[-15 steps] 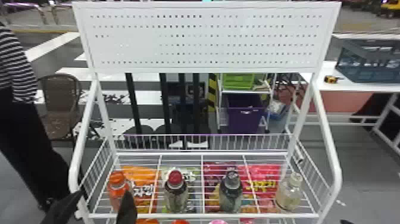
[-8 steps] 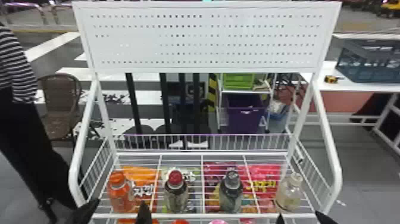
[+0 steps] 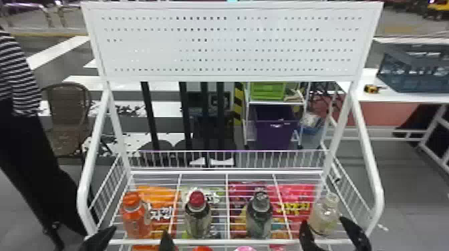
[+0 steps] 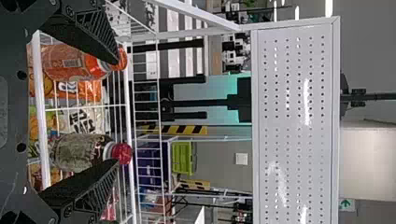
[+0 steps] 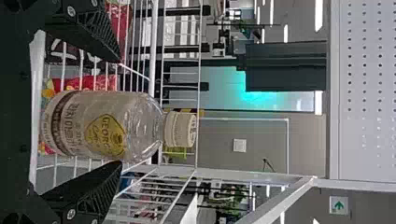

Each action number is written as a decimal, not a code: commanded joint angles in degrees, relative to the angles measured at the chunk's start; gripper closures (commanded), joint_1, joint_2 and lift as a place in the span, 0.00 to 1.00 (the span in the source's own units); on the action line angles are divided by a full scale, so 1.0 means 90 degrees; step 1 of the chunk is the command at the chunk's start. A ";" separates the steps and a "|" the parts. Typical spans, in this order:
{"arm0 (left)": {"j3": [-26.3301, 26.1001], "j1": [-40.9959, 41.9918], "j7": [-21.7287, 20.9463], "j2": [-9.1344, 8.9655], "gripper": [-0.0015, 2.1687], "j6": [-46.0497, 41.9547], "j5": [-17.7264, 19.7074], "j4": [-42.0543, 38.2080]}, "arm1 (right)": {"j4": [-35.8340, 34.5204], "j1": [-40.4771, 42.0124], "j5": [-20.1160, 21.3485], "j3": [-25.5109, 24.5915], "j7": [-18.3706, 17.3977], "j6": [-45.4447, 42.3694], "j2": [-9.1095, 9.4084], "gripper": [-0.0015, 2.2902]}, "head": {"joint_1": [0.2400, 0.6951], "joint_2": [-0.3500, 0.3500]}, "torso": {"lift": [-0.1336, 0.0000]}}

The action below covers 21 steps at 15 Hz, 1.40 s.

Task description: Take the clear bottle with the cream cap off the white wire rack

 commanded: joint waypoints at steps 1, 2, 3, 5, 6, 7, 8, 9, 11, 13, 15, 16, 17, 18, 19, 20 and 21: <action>0.0000 0.0017 0.0015 0.0021 0.07 0.0010 -0.0010 -0.0033 | 0.0250 -0.0377 0.0019 0.0030 0.0000 0.0155 0.0006 0.05 | 0.57 0.50 | 1.00; 0.0010 0.0007 0.0025 0.0031 0.07 0.0010 -0.0010 -0.0033 | 0.0289 -0.0474 0.0048 0.0030 0.0000 0.0233 0.0006 0.05 | 0.57 0.50 | 1.00; 0.0010 -0.0003 0.0025 0.0031 0.07 0.0029 -0.0010 -0.0033 | 0.0289 -0.0523 0.0048 0.0030 0.0000 0.0370 0.0006 0.06 | 0.57 0.50 | 1.00; 0.0010 -0.0032 0.0025 0.0031 0.07 0.0029 -0.0010 -0.0023 | 0.0240 -0.0553 0.0029 0.0020 0.0000 0.0683 0.0006 0.20 | 0.57 0.50 | 1.00; 0.0010 -0.0051 0.0025 0.0031 0.07 0.0049 0.0000 -0.0023 | 0.0221 -0.0553 0.0019 0.0020 -0.0039 0.0683 0.0000 0.43 | 0.57 0.50 | 1.00; 0.0010 -0.0071 0.0025 0.0041 0.07 0.0049 0.0000 -0.0023 | 0.0191 -0.0533 0.0009 0.0020 -0.0195 0.0702 0.0000 0.70 | 0.57 0.50 | 1.00; 0.0010 -0.0071 0.0025 0.0031 0.07 0.0049 0.0010 -0.0023 | 0.0133 -0.0504 -0.0001 0.0001 -0.0195 0.0741 -0.0010 0.79 | 0.57 0.50 | 1.00; 0.0010 -0.0071 0.0025 0.0041 0.07 0.0049 0.0010 -0.0023 | 0.0065 -0.0455 -0.0010 -0.0009 -0.0195 0.0741 -0.0010 0.79 | 0.57 0.50 | 1.00; 0.0010 -0.0071 0.0025 0.0041 0.07 0.0049 0.0010 -0.0033 | -0.0238 -0.0279 -0.0049 -0.0058 -0.0195 0.0741 -0.0020 0.79 | 0.57 0.50 | 1.00; 0.0010 -0.0071 0.0025 0.0031 0.07 0.0049 0.0000 -0.0042 | -0.0902 0.0092 -0.0098 -0.0068 -0.0195 0.1073 -0.0029 0.79 | 0.57 0.50 | 1.00; 0.0010 -0.0071 0.0025 0.0041 0.07 0.0049 0.0000 -0.0023 | -0.1889 0.0590 -0.0098 -0.0068 -0.0195 0.1620 -0.0059 0.79 | 0.57 0.50 | 1.00; 0.0029 -0.0071 0.0054 0.0031 0.07 0.0010 0.0010 -0.0013 | -0.2475 0.0922 -0.0098 -0.0068 -0.0195 0.1855 -0.0107 0.79 | 0.57 0.50 | 1.00; 0.0058 -0.0071 0.0093 0.0041 0.07 -0.0029 0.0010 0.0007 | -0.2973 0.1235 -0.0137 -0.0097 -0.0185 0.2030 -0.0166 0.79 | 0.57 0.50 | 1.00; 0.0097 -0.0071 0.0172 0.0041 0.07 -0.0029 0.0010 0.0007 | -0.3568 0.1625 -0.0137 -0.0175 -0.0185 0.2362 -0.0176 0.79 | 0.57 0.50 | 1.00; 0.0156 -0.0071 0.0172 0.0041 0.07 -0.0049 0.0049 0.0016 | -0.4047 0.1947 -0.0137 -0.0214 -0.0185 0.2773 -0.0176 0.79 | 0.57 0.50 | 1.00; 0.0224 -0.0061 0.0172 0.0041 0.07 -0.0068 0.0078 0.0007 | -0.4535 0.2367 -0.0157 -0.0273 -0.0185 0.2870 -0.0176 0.79 | 0.57 0.50 | 1.00; 0.0303 -0.0071 0.0172 0.0041 0.07 -0.0107 0.0137 0.0007 | -0.4945 0.2787 -0.0294 -0.0390 -0.0185 0.2753 -0.0166 0.79 | 0.57 0.50 | 1.00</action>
